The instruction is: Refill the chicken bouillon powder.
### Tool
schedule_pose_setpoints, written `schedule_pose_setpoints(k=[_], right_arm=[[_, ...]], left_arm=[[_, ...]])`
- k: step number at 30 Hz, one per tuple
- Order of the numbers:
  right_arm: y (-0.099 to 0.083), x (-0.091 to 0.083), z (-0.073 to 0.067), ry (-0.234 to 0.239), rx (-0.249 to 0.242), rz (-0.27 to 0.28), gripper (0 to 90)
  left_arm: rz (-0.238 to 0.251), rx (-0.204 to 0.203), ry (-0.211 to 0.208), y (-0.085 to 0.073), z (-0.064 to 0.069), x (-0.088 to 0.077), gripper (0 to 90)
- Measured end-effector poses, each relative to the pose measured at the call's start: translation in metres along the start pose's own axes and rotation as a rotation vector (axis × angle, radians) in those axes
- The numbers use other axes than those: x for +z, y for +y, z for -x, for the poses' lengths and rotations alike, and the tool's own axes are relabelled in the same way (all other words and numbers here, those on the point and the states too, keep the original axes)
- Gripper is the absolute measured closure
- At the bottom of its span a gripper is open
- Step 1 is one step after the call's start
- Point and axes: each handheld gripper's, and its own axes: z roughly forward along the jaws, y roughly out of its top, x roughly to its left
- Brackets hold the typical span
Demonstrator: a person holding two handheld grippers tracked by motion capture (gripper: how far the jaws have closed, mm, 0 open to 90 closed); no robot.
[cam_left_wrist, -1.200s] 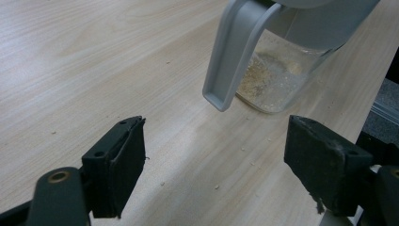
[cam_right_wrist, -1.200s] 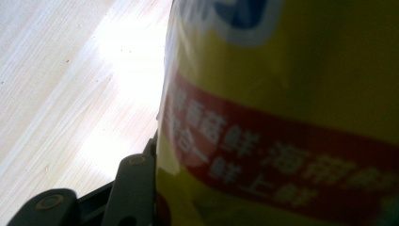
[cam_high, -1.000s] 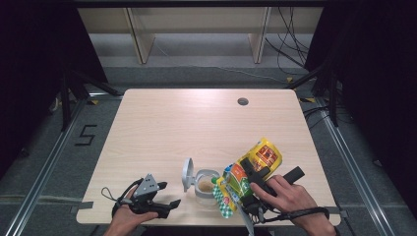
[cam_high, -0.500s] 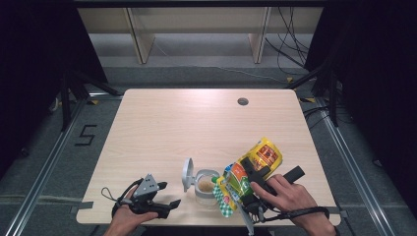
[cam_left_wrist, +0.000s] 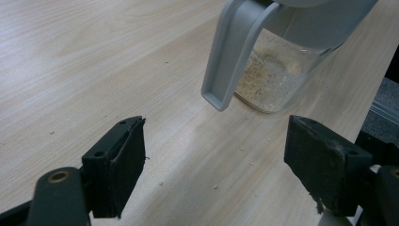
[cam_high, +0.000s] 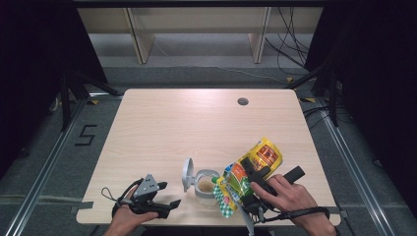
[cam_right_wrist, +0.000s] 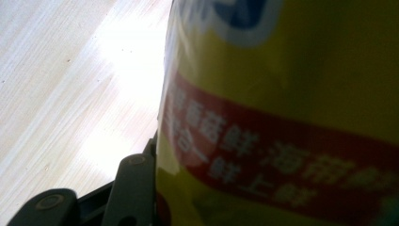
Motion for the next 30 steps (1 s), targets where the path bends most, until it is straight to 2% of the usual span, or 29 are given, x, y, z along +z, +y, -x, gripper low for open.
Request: schedule_pose_setpoints(k=[4,8,9,11,12,13,14,16,17,18,20,22,23,26,27,30], right_arm=[[-0.0008,-0.0004,-0.0001,0.003,0.008,-0.005,55.9],[-0.0003,-0.0008,0.0009,0.006,0.009,-0.004,55.9],[-0.0004,-0.0006,0.0022,0.0,0.007,-0.001,55.9],[-0.0003,-0.001,0.0031,0.002,0.002,-0.002,55.9],[-0.0004,-0.0012,0.0033,0.003,0.006,-0.004,55.9],[-0.0008,-0.0012,0.0035,0.0,0.008,-0.002,55.9],[-0.0011,-0.0011,0.0039,0.004,0.003,-0.001,55.9],[-0.0013,-0.0006,0.0031,-0.002,0.001,-0.006,55.9],[-0.0018,-0.0006,0.0012,0.0,0.022,-0.007,55.9],[-0.0016,-0.0001,0.0021,0.003,0.004,-0.004,55.9],[-0.001,-0.0001,0.0025,-0.003,-0.002,-0.004,55.9],[-0.0011,-0.0001,0.0023,-0.002,0.0,-0.001,55.9],[-0.0011,-0.0001,0.0023,-0.003,-0.001,-0.001,55.9],[-0.0013,-0.0005,0.0027,-0.002,-0.003,-0.002,55.9],[-0.0017,-0.0009,0.0035,0.0,-0.003,-0.002,55.9],[-0.0018,-0.0006,0.0026,-0.002,-0.005,-0.002,56.0]], left_arm=[[0.006,0.007,0.0,0.0,0.0001,0.0007,20.5],[-0.013,0.015,0.0,0.0007,0.0001,-0.0002,20.5],[-0.023,0.035,0.014,0.0006,-0.0007,-0.0005,20.5],[-0.002,0.015,-0.001,0.0003,0.0015,0.001,20.5],[-0.007,0.048,-0.003,0.0009,-0.0003,0.0002,20.6],[-0.007,0.047,-0.002,0.0008,-0.0003,0.0003,20.5],[0.001,0.012,-0.001,0.0001,0.0016,0.0011,20.5],[-0.015,0.028,0.009,0.0003,0.0002,0.0001,20.5],[-0.012,0.029,0.011,0.0001,0.0003,0.0007,20.5],[-0.002,0.027,0.0,0.0001,0.0009,0.0014,20.5],[-0.012,0.046,0.0,0.0009,0.0003,0.0011,20.5],[-0.011,0.047,-0.001,0.0007,0.0002,0.0012,20.5],[-0.012,0.012,0.001,0.0003,0.0023,0.0015,20.5],[-0.014,0.021,0.002,0.0004,0.0017,0.0013,20.5],[-0.012,0.039,0.01,0.0001,-0.0002,0.0014,20.5],[-0.012,0.034,0.012,-0.0003,-0.0002,0.0012,20.5]])
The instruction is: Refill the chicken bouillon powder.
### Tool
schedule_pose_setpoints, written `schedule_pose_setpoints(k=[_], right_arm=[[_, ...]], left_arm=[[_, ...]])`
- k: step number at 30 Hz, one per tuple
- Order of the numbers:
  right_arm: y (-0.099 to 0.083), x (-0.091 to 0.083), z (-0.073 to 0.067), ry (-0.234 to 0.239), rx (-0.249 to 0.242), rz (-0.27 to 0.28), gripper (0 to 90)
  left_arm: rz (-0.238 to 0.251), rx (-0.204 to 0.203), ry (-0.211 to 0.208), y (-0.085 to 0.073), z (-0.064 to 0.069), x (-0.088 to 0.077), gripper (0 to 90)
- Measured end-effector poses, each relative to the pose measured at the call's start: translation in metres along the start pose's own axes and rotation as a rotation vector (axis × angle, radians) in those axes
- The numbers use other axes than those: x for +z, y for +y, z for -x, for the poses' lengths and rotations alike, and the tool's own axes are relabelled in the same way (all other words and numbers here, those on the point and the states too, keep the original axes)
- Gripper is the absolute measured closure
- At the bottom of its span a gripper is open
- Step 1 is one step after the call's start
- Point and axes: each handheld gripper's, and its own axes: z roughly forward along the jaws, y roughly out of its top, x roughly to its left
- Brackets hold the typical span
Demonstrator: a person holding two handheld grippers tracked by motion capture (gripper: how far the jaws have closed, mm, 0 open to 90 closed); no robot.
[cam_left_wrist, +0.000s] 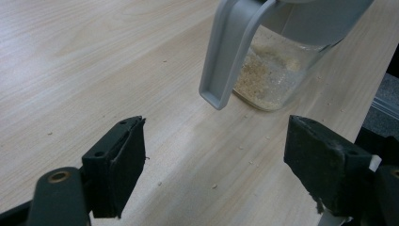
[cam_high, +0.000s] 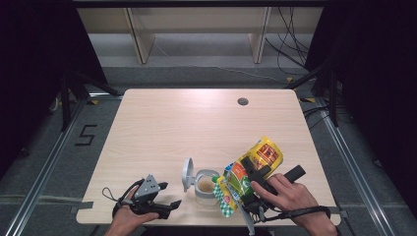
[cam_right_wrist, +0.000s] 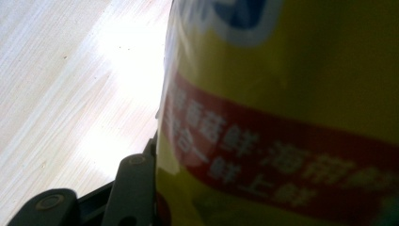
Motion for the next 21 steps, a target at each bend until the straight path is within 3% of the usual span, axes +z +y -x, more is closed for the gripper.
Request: schedule_pose_setpoints(k=[7,9,10,17,18,21], right_arm=[[0.0012,0.0009,-0.0003,0.004,0.001,0.002,55.9],[0.0017,0.0005,-0.0015,0.006,0.021,-0.003,56.0],[0.0017,0.0005,-0.0015,0.005,0.02,-0.003,56.0],[0.0016,0.0007,-0.0013,0.006,0.02,-0.002,56.0],[0.0008,0.0014,-0.0003,0.004,0.0,0.006,56.0],[0.0008,0.0015,-0.0006,0.005,0.015,0.0,56.0]], left_arm=[[0.018,0.005,-0.007,0.0002,0.0009,0.0,20.5],[0.007,0.018,-0.005,0.0005,-0.0001,-0.0011,20.5],[-0.001,-0.01,-0.007,0.0004,0.0008,-0.0017,20.5],[0.006,-0.009,-0.004,-0.0002,0.0011,-0.0013,20.5],[0.005,-0.001,-0.001,0.0,0.0,-0.0015,20.5],[0.017,-0.013,-0.007,-0.0007,0.0001,-0.0006,20.5]])
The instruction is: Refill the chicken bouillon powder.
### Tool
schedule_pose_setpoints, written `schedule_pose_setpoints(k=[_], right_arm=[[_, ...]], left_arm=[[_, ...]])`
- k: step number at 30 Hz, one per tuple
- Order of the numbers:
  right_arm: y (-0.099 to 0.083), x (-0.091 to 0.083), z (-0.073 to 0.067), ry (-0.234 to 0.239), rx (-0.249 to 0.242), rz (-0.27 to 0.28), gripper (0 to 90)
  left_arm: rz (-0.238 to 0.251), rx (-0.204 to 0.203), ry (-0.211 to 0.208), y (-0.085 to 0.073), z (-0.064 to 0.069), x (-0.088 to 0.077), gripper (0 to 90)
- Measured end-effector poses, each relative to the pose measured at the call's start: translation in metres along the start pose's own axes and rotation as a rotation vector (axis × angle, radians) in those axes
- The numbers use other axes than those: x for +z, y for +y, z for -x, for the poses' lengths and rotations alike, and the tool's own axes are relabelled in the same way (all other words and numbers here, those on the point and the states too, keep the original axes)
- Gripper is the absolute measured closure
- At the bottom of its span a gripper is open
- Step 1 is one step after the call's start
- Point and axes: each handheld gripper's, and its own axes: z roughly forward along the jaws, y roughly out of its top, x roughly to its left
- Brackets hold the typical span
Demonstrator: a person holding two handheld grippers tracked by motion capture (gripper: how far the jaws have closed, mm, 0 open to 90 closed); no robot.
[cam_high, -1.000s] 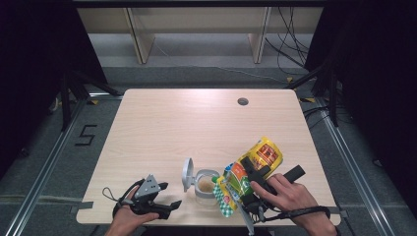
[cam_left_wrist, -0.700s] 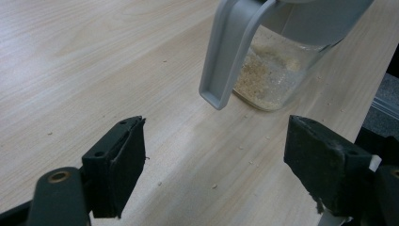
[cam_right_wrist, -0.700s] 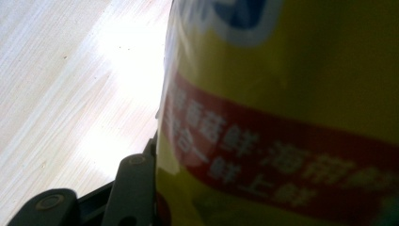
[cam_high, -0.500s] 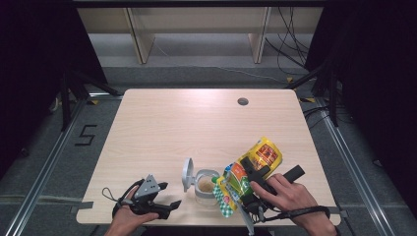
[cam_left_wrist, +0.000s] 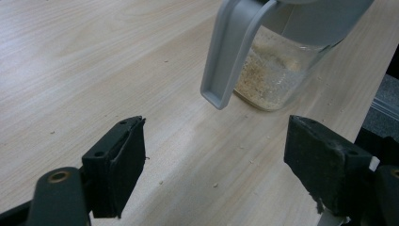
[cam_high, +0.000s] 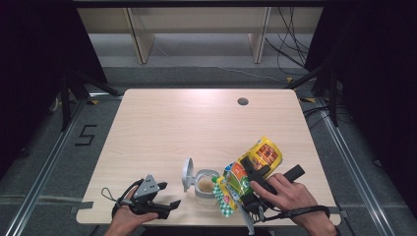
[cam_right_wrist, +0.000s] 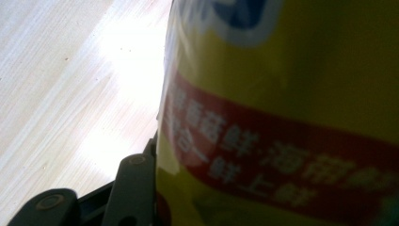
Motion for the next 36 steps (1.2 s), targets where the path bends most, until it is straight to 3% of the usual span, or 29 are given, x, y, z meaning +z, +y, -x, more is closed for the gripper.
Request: schedule_pose_setpoints(k=[11,12,23,24,25,30,31,36], right_arm=[[-0.0001,-0.0003,-0.0007,0.005,0.005,-0.002,56.0],[-0.0004,0.0006,0.0011,-0.001,-0.027,0.007,56.0],[0.0009,0.0009,-0.0001,-0.001,-0.011,0.005,56.0],[0.0009,0.0009,-0.0001,-0.001,-0.011,0.005,56.0],[0.0006,0.0008,0.0005,0.0,-0.019,0.008,56.0],[0.0011,0.0005,0.0,-0.002,-0.011,0.008,56.0],[0.0007,0.001,0.0013,-0.002,-0.032,0.012,56.0],[0.0009,0.0006,-0.0003,-0.001,-0.007,0.005,56.1]], left_arm=[[-0.007,0.004,0.005,0.0,0.0009,-0.0009,20.5],[-0.007,0.002,0.005,-0.0001,0.001,-0.001,20.5],[-0.006,-0.002,0.005,-0.0002,0.0014,-0.0009,20.5],[-0.007,0.022,0.003,0.0002,0.0001,-0.0011,20.5],[-0.007,-0.004,0.005,-0.0003,0.0015,-0.0008,20.5],[-0.002,-0.004,-0.001,-0.0007,0.0012,0.0,20.5],[-0.006,-0.005,-0.003,-0.0006,0.0011,-0.0002,20.5],[-0.013,0.007,-0.002,-0.0001,0.0009,-0.001,20.5]])
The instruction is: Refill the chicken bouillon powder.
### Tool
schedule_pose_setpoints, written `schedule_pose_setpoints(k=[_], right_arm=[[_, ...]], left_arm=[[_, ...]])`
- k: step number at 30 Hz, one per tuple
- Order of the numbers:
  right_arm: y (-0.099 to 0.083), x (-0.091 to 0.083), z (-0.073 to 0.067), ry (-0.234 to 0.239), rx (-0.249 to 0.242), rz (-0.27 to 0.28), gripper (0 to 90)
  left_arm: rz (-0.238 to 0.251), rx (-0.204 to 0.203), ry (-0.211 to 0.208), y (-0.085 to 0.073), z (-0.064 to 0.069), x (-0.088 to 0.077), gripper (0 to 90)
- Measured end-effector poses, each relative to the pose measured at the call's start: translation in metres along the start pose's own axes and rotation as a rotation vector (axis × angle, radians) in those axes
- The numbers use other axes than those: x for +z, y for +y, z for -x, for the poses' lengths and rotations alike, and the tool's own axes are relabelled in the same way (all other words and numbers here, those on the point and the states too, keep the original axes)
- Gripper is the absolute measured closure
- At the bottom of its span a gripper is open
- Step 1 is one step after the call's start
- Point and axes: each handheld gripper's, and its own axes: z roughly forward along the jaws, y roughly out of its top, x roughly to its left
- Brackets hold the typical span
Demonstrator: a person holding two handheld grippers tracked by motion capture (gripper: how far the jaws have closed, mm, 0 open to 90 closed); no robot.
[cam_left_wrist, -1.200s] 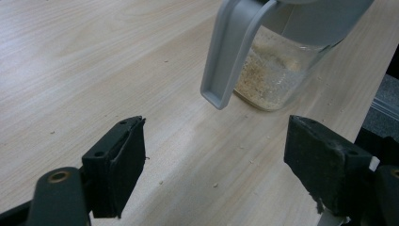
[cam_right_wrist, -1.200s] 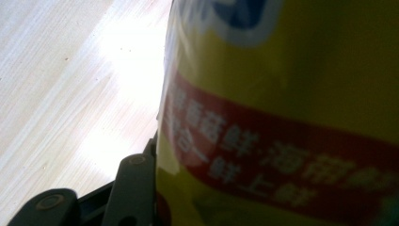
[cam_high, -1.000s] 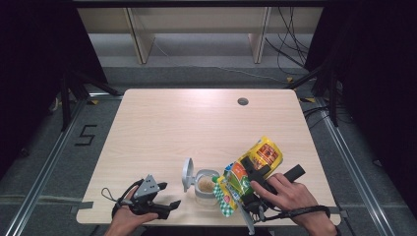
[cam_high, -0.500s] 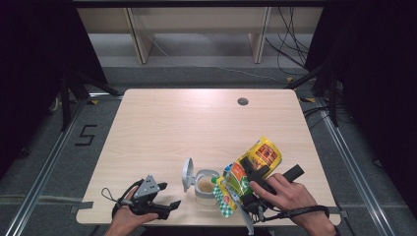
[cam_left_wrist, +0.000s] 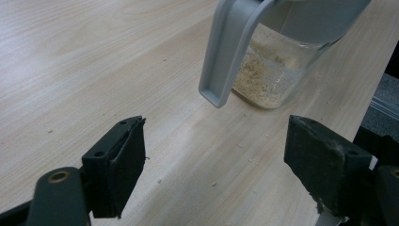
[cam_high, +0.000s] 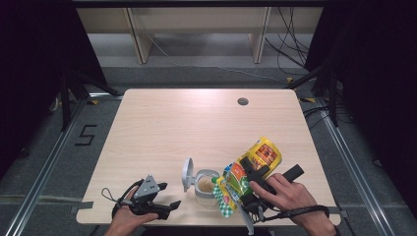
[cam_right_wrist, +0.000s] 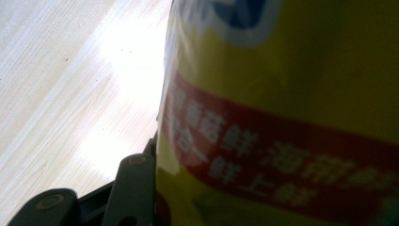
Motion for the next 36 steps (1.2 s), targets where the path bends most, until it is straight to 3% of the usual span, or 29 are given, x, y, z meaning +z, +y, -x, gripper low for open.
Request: schedule_pose_setpoints(k=[11,15,19,36], right_arm=[[-0.001,0.0,-0.0001,0.004,0.007,0.001,56.0],[-0.0016,0.0007,0.0013,0.002,-0.02,0.009,56.0],[-0.0011,0.0001,-0.0002,0.002,0.006,0.002,56.0],[-0.0012,-0.0002,-0.0005,0.006,0.015,0.003,56.0]], left_arm=[[0.006,-0.012,0.006,-0.0005,0.0007,0.0002,20.5],[0.005,-0.012,0.006,-0.0004,0.0007,0.0002,20.5],[0.006,-0.012,0.007,-0.0005,0.0007,0.0002,20.5],[-0.002,-0.009,0.002,-0.0004,0.0004,-0.0001,20.5]])
